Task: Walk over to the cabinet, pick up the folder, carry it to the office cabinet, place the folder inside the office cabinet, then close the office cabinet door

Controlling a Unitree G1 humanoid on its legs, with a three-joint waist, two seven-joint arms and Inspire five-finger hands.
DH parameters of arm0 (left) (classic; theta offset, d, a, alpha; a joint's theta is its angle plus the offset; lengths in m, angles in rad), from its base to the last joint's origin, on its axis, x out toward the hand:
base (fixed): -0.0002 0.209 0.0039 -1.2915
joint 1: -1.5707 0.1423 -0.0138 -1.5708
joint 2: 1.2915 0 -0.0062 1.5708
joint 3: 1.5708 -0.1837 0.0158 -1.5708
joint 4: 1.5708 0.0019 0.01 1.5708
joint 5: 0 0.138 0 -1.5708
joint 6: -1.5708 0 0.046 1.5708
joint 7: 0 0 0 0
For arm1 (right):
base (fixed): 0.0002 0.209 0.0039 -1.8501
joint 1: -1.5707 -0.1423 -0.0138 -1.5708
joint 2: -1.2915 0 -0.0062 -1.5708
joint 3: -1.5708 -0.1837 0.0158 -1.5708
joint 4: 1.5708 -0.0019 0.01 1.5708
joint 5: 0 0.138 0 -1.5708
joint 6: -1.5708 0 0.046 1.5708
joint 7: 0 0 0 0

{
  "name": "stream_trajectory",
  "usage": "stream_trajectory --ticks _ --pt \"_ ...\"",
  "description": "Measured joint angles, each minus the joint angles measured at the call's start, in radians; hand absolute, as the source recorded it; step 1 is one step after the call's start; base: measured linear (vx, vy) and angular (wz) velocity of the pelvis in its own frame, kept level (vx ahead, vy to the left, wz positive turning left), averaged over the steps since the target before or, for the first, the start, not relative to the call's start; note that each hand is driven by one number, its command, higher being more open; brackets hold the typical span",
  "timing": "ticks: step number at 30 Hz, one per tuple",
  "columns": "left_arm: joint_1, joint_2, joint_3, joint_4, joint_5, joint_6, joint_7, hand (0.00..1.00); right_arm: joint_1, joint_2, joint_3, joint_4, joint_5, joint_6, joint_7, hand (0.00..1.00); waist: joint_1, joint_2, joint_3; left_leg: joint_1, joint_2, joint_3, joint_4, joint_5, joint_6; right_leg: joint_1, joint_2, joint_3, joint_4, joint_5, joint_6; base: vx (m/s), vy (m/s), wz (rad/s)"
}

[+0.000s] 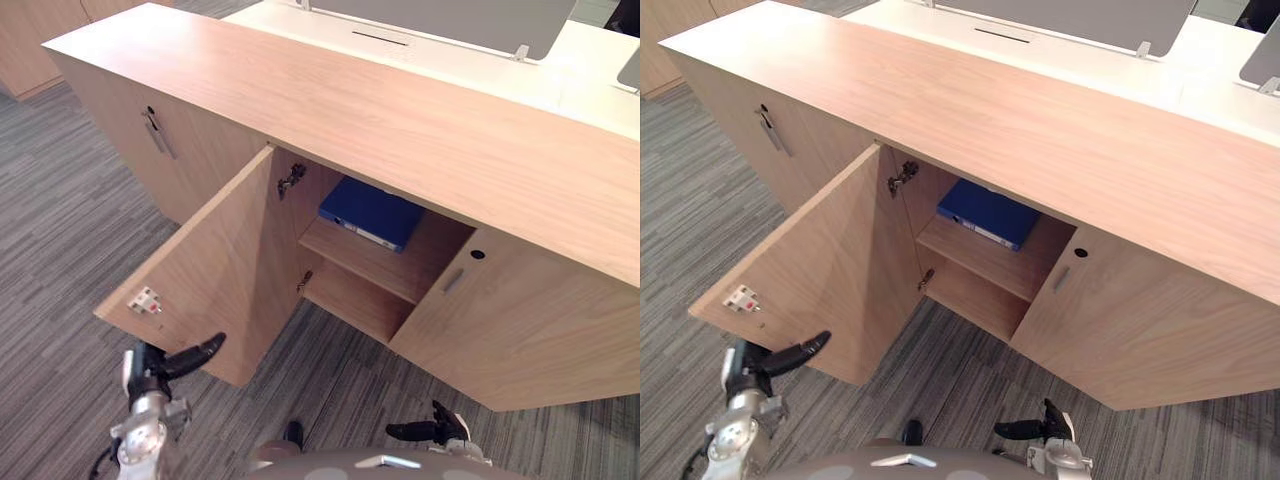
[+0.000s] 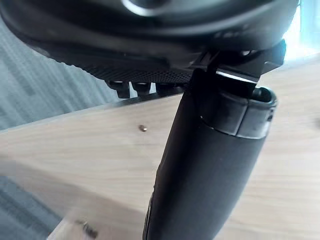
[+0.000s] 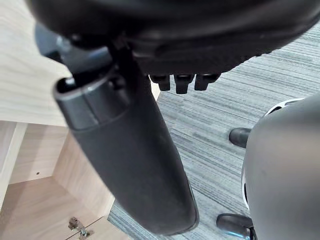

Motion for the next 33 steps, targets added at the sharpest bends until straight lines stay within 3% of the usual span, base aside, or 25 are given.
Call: stream_trajectory --ticks 6,12,16,20,27,33 --pt "0.049 -0.013 -0.138 0.0 0.008 0.02 -0.076 1.0 0.0 0.0 0.001 -0.001 0.0 0.0 0.0 1.0 -0.004 0.005 0.001 0.004 0.004 0.018 0.0 0.003 0.0 -0.006 0.002 0.024 -0.002 0.007 0.009 -0.05 0.013 -0.09" --pt "0.029 -0.007 -0.315 0.007 0.083 0.027 -0.152 1.0 -0.002 -0.001 0.0 -0.02 0.001 -0.001 0.0 1.0 -0.042 0.015 -0.004 -0.002 0.011 0.074 0.0 -0.001 -0.003 -0.036 0.011 0.085 -0.015 0.025 0.01 -0.01 0.019 -0.29" --pt "-0.064 -0.007 -0.407 0.069 0.127 0.029 -0.184 1.0 -0.006 -0.003 0.0 -0.026 0.001 -0.001 -0.001 1.0 -0.065 0.027 -0.008 0.01 0.019 0.12 0.005 -0.01 -0.005 -0.036 0.022 0.129 -0.039 0.044 0.007 0.01 0.014 -0.32" --pt "-0.174 -0.015 -0.428 0.137 0.138 0.041 -0.203 1.0 -0.009 -0.001 0.0 -0.04 0.0 -0.001 -0.001 1.0 -0.098 0.033 -0.011 0.029 0.031 0.165 0.005 -0.024 -0.013 -0.038 0.035 0.176 -0.046 0.052 0.001 0.0 0.002 -0.42" --pt "-0.309 -0.047 -0.421 0.212 0.184 0.062 -0.074 1.0 -0.02 -0.001 -0.001 -0.04 0.001 0.005 -0.023 1.0 -0.141 0.038 -0.014 0.036 0.048 0.223 0.005 -0.031 -0.018 -0.05 0.056 0.23 -0.071 0.077 -0.006 -0.01 -0.01 -0.26" --pt "-0.375 -0.054 -0.408 0.28 0.215 0.07 0.012 1.0 -0.02 -0.003 -0.005 -0.04 0.002 0.008 -0.038 1.0 -0.148 0.039 -0.015 0.05 0.056 0.264 0.006 -0.034 -0.022 -0.057 0.064 0.267 -0.071 0.094 -0.009 -0.05 -0.004 -0.2"
